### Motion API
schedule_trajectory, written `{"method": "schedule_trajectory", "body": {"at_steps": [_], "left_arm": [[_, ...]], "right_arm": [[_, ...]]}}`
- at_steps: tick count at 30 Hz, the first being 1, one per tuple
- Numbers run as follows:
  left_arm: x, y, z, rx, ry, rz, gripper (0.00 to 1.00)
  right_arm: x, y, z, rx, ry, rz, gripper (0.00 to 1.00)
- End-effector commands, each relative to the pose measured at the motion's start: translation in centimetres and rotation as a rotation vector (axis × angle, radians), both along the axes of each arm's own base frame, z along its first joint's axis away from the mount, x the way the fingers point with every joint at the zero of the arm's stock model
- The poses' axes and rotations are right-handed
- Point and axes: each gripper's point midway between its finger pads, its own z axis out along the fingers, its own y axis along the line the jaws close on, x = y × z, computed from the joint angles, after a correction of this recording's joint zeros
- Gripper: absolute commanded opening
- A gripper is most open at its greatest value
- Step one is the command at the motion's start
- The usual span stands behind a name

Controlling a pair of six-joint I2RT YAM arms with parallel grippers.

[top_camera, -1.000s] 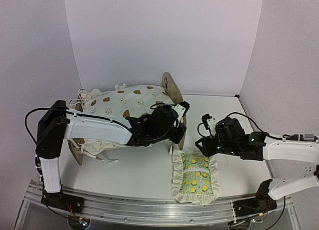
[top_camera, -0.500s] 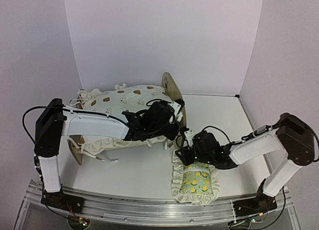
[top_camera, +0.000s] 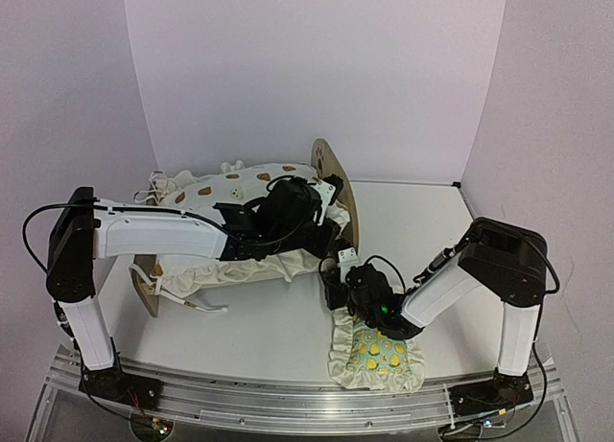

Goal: Set up the pet bed

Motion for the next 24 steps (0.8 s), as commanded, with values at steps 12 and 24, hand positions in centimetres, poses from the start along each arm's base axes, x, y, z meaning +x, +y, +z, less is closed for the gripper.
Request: {"method": "schedule_trajectory", "body": {"at_steps": [12,24], "left_arm": [[1.6,2.8,2.1,-0.021,-0.030,0.034,0.28],[4.4,-0.4,1.0,-0.012,-0.048,0.022,0.31]], "right_arm": [[3.7,1.2,3.2,-0.155,-0.207,-0.015,0.40],[6.1,-2.1,0.6,-0.005,0.161,0.123,0.42]]}}
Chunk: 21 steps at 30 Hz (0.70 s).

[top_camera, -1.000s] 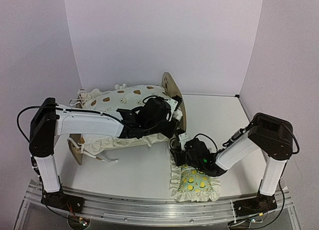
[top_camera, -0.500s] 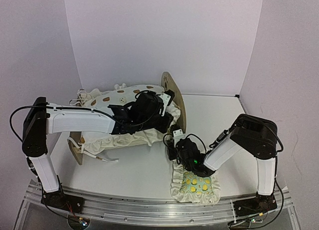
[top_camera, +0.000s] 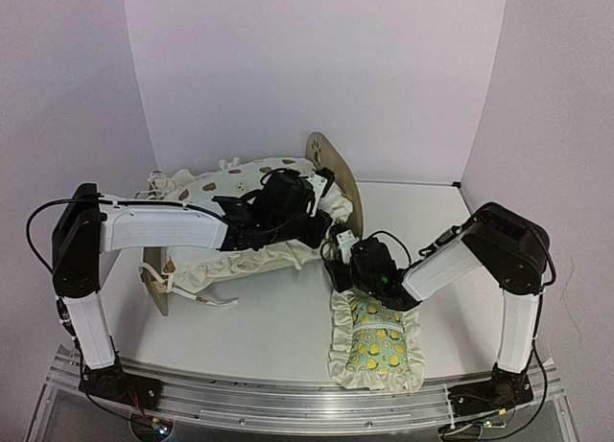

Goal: Set up the pet bed

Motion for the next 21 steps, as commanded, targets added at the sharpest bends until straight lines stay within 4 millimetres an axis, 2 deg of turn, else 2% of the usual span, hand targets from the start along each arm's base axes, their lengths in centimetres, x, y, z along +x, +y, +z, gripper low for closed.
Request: {"method": "schedule_trajectory", "body": {"at_steps": [1,4,6,11,17,21], "left_arm": [[1.4,-2.0,1.2,-0.031,-0.036,-0.019,0.31],[1.8,-2.6,1.1,-0.032,-0.040,-0.024,0.31],[2.0,-2.9,1.0,-0.023,-0.042,-0.026,0.32],[2.4,-2.9,0.4,-0.002,-0.044,-0.017,0.33],[2.1,-2.6,0.5,0.003,-0.041,-0.026,0.42],[1.8,-2.5,1.3,-0.006,-0.050,-0.034,0.46]], "right_arm": [[0.5,-0.9,1.4,0.109,0.106,0.044,0.42],[-1.2,-1.4,1.2,0.113,0.134,0.082,0.43],[-2.3,-2.8,0.9,0.118,0.149,0.058,0.43],[-3.7,-4.0,1.0,0.175,0.133,0.046,0.44],[-2.9,-3.8,1.7,0.206,0.076,0.032,0.44],[-1.5,-2.6,2.0,0.257,0.031,0.033,0.42]]}}
